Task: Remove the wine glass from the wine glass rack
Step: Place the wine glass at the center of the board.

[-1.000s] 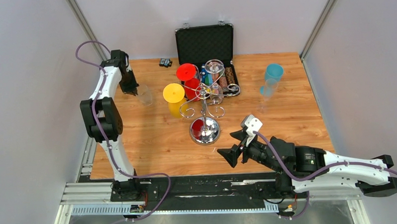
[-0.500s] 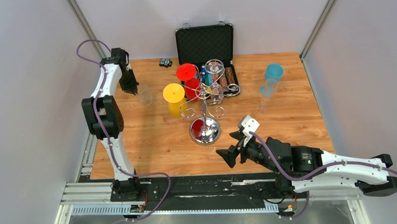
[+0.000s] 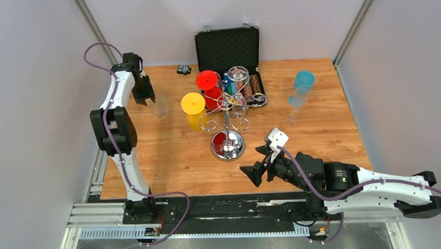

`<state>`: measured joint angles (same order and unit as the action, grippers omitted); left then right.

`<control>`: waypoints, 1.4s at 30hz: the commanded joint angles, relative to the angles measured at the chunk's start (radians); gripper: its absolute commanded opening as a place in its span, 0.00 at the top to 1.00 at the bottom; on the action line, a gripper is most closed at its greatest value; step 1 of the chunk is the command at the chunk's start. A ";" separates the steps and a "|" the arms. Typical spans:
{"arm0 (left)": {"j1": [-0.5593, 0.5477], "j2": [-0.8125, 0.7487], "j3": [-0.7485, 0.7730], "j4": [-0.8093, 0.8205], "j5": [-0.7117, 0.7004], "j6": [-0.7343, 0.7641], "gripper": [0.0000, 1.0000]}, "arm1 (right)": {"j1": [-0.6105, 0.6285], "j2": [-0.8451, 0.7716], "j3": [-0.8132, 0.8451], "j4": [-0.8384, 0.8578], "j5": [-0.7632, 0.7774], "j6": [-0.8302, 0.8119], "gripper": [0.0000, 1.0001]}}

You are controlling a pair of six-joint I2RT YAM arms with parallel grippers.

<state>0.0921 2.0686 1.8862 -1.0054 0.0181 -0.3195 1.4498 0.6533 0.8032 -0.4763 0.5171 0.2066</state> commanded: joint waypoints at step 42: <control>0.005 -1.217 -0.882 0.456 0.547 -0.253 0.15 | -0.002 0.035 0.298 -0.276 0.126 0.279 0.15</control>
<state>0.0921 0.9192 1.0271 -0.5365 0.4896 -0.5468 1.4498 0.6922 1.0546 -0.7246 0.6060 0.4187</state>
